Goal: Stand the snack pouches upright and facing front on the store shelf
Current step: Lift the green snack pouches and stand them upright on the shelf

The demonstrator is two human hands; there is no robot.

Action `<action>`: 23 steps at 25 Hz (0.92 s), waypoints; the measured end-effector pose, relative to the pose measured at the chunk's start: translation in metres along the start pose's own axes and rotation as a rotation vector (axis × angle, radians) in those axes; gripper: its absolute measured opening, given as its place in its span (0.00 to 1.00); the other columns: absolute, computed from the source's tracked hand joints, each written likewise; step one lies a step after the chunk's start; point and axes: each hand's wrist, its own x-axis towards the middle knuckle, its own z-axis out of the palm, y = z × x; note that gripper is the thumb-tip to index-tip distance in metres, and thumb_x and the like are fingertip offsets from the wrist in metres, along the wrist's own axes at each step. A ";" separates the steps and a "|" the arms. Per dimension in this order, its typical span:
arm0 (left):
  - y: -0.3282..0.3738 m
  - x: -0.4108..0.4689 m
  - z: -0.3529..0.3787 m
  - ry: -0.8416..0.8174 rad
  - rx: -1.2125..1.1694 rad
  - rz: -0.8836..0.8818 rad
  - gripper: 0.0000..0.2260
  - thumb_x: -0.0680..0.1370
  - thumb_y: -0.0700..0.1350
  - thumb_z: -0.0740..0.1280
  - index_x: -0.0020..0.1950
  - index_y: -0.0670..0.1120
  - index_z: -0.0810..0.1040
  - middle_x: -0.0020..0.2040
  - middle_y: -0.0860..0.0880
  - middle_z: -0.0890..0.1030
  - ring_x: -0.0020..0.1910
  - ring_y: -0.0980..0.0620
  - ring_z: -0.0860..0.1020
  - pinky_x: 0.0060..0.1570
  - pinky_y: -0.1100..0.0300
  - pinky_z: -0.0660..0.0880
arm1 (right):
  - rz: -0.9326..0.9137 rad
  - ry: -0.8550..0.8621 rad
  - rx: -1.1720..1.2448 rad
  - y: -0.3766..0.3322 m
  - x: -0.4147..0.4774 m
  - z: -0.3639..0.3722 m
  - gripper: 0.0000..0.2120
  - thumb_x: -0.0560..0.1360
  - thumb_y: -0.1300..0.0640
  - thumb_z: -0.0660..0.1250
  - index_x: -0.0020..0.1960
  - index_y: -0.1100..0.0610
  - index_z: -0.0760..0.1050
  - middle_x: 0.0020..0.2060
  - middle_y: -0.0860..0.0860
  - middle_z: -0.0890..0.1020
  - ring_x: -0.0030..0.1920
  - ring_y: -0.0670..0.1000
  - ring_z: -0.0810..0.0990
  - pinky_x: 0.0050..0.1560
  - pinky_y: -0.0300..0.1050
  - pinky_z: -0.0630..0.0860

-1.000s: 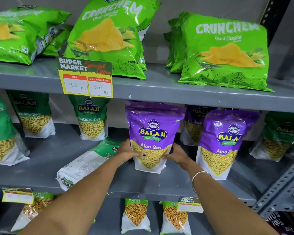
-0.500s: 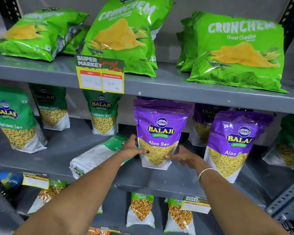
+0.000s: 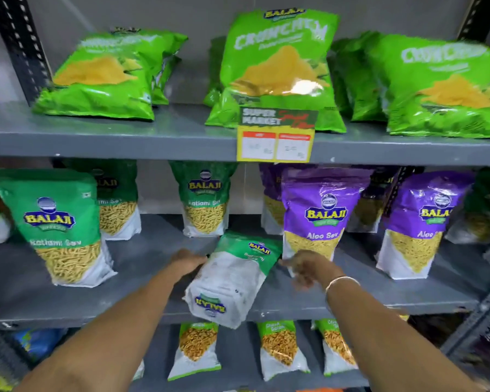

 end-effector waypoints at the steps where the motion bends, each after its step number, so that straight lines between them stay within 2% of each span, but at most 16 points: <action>1: -0.010 0.003 0.000 -0.093 -0.164 -0.039 0.12 0.75 0.50 0.67 0.46 0.40 0.76 0.49 0.37 0.79 0.49 0.40 0.79 0.42 0.55 0.73 | -0.033 0.037 0.106 -0.003 0.004 0.022 0.18 0.72 0.56 0.68 0.31 0.57 0.62 0.09 0.47 0.63 0.09 0.48 0.61 0.18 0.26 0.60; 3: -0.020 0.004 0.002 -0.258 -0.430 -0.082 0.10 0.76 0.47 0.66 0.41 0.41 0.77 0.44 0.39 0.81 0.39 0.44 0.80 0.41 0.56 0.75 | -0.013 0.047 0.244 -0.010 -0.001 0.062 0.15 0.71 0.53 0.70 0.33 0.54 0.65 0.09 0.46 0.64 0.09 0.46 0.61 0.19 0.25 0.59; 4: -0.022 0.005 0.005 -0.310 -0.526 -0.102 0.09 0.76 0.46 0.66 0.39 0.42 0.77 0.38 0.42 0.83 0.34 0.48 0.80 0.38 0.58 0.76 | 0.006 0.037 0.297 -0.011 -0.007 0.077 0.13 0.71 0.52 0.70 0.35 0.54 0.68 0.09 0.46 0.67 0.09 0.46 0.63 0.18 0.26 0.61; 6: -0.020 0.002 0.008 -0.387 -0.614 -0.147 0.09 0.76 0.46 0.65 0.39 0.43 0.77 0.27 0.49 0.84 0.26 0.53 0.80 0.29 0.61 0.77 | 0.000 0.009 0.410 -0.012 -0.013 0.093 0.12 0.74 0.54 0.67 0.35 0.57 0.70 0.10 0.47 0.72 0.09 0.47 0.69 0.15 0.28 0.65; 7: -0.019 0.001 0.006 -0.418 -0.622 -0.176 0.09 0.76 0.46 0.66 0.38 0.43 0.77 0.25 0.49 0.83 0.25 0.53 0.80 0.27 0.61 0.77 | 0.000 -0.021 0.446 -0.013 -0.014 0.096 0.11 0.75 0.56 0.66 0.34 0.57 0.72 0.12 0.49 0.75 0.11 0.48 0.72 0.15 0.30 0.68; 10: -0.023 0.003 0.004 -0.481 -0.584 -0.202 0.10 0.74 0.48 0.68 0.38 0.43 0.76 0.32 0.46 0.81 0.28 0.50 0.77 0.28 0.60 0.77 | 0.028 -0.094 0.453 -0.008 -0.011 0.095 0.06 0.72 0.58 0.69 0.37 0.57 0.77 0.21 0.50 0.82 0.22 0.50 0.81 0.26 0.42 0.80; 12: -0.023 -0.002 0.001 -0.496 -0.529 -0.180 0.09 0.74 0.48 0.68 0.38 0.44 0.75 0.32 0.48 0.75 0.28 0.52 0.71 0.24 0.63 0.74 | 0.019 -0.115 0.456 -0.005 -0.010 0.092 0.05 0.72 0.61 0.69 0.37 0.57 0.78 0.24 0.51 0.84 0.25 0.51 0.83 0.30 0.46 0.81; 15: -0.017 -0.007 -0.011 -0.502 -0.517 -0.133 0.07 0.74 0.45 0.68 0.39 0.44 0.74 0.29 0.50 0.73 0.25 0.55 0.69 0.23 0.66 0.74 | -0.026 -0.131 0.373 -0.014 -0.016 0.088 0.05 0.71 0.63 0.69 0.37 0.56 0.78 0.24 0.48 0.84 0.26 0.50 0.83 0.29 0.45 0.81; 17: -0.014 -0.005 -0.019 -0.476 -0.498 -0.068 0.07 0.73 0.44 0.70 0.43 0.44 0.73 0.36 0.48 0.75 0.31 0.53 0.72 0.27 0.63 0.76 | -0.047 -0.132 0.311 -0.025 -0.023 0.086 0.05 0.70 0.62 0.71 0.37 0.57 0.77 0.23 0.48 0.82 0.26 0.49 0.82 0.29 0.43 0.80; 19: -0.009 -0.003 -0.027 -0.412 -0.502 -0.005 0.11 0.71 0.43 0.72 0.46 0.45 0.72 0.44 0.46 0.77 0.39 0.51 0.75 0.36 0.60 0.76 | -0.098 -0.055 0.261 -0.037 -0.026 0.084 0.05 0.69 0.64 0.72 0.38 0.59 0.76 0.23 0.49 0.81 0.23 0.49 0.79 0.26 0.41 0.77; 20: -0.007 -0.002 -0.030 -0.370 -0.501 0.016 0.11 0.70 0.42 0.73 0.46 0.45 0.72 0.45 0.46 0.78 0.42 0.51 0.76 0.40 0.59 0.75 | -0.143 -0.006 0.248 -0.042 -0.026 0.085 0.07 0.68 0.66 0.73 0.41 0.61 0.76 0.26 0.51 0.82 0.23 0.49 0.78 0.26 0.40 0.75; 21: -0.006 -0.002 -0.032 -0.329 -0.492 0.041 0.11 0.70 0.40 0.73 0.44 0.45 0.72 0.45 0.47 0.78 0.43 0.52 0.75 0.42 0.59 0.74 | -0.201 0.042 0.252 -0.047 -0.024 0.088 0.13 0.66 0.68 0.74 0.47 0.63 0.74 0.33 0.54 0.83 0.27 0.49 0.79 0.28 0.40 0.74; 23: -0.005 -0.002 -0.033 -0.237 -0.460 0.095 0.11 0.70 0.37 0.73 0.42 0.46 0.71 0.42 0.49 0.77 0.40 0.54 0.74 0.38 0.62 0.71 | -0.339 0.112 0.271 -0.056 -0.020 0.094 0.28 0.63 0.74 0.74 0.58 0.63 0.64 0.53 0.62 0.80 0.46 0.56 0.81 0.38 0.49 0.79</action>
